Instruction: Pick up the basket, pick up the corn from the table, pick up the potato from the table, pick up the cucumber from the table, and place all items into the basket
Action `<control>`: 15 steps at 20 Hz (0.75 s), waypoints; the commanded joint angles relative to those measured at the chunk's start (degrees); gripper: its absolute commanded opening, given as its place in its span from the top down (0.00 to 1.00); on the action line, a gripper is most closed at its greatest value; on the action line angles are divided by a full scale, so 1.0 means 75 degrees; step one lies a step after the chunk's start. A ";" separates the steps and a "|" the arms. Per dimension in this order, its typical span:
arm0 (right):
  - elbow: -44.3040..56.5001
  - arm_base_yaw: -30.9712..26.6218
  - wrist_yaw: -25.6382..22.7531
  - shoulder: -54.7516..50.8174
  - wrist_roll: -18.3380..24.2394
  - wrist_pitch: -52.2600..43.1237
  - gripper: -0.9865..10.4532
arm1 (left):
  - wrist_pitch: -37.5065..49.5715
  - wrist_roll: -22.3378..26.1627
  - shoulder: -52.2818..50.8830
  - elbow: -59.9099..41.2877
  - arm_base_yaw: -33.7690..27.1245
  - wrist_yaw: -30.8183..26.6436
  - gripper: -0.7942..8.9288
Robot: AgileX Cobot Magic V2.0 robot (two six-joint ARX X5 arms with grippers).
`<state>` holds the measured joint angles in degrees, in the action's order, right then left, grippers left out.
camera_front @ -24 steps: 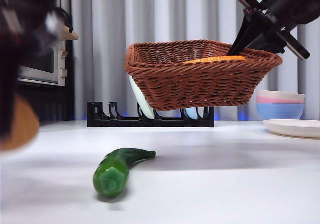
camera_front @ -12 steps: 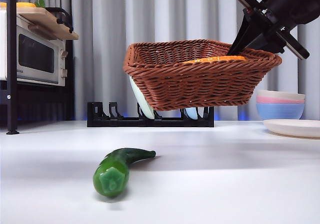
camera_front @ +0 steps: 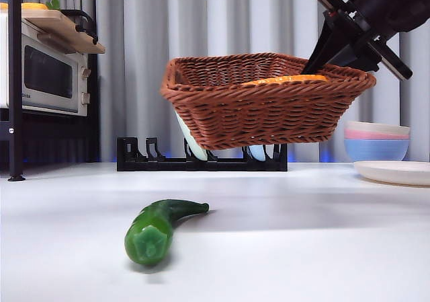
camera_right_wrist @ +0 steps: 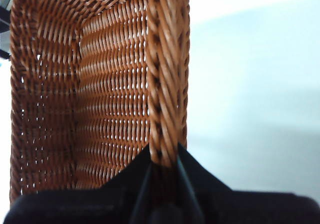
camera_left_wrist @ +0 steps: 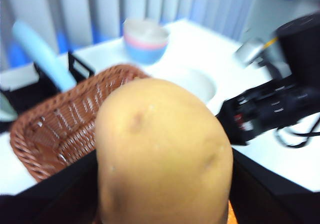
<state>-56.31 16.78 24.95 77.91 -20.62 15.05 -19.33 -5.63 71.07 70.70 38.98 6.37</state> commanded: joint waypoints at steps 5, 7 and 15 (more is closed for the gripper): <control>-0.0073 0.0312 0.0061 -0.0038 -0.0102 -0.0149 0.92 | -0.0647 0.0571 0.1486 0.0367 0.0417 -0.0195 0.93; -0.0073 0.0344 0.0064 -0.0038 -0.0102 -0.0149 0.92 | -0.0906 0.0801 0.1839 0.0490 0.0539 -0.0417 0.93; -0.0073 0.0393 0.0064 -0.0038 -0.0102 -0.0146 0.92 | -0.1300 0.1361 0.2337 0.0510 0.0813 -0.1046 0.75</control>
<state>-56.31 19.55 24.93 77.91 -20.62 15.05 -29.32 3.38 88.36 74.22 44.95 -1.32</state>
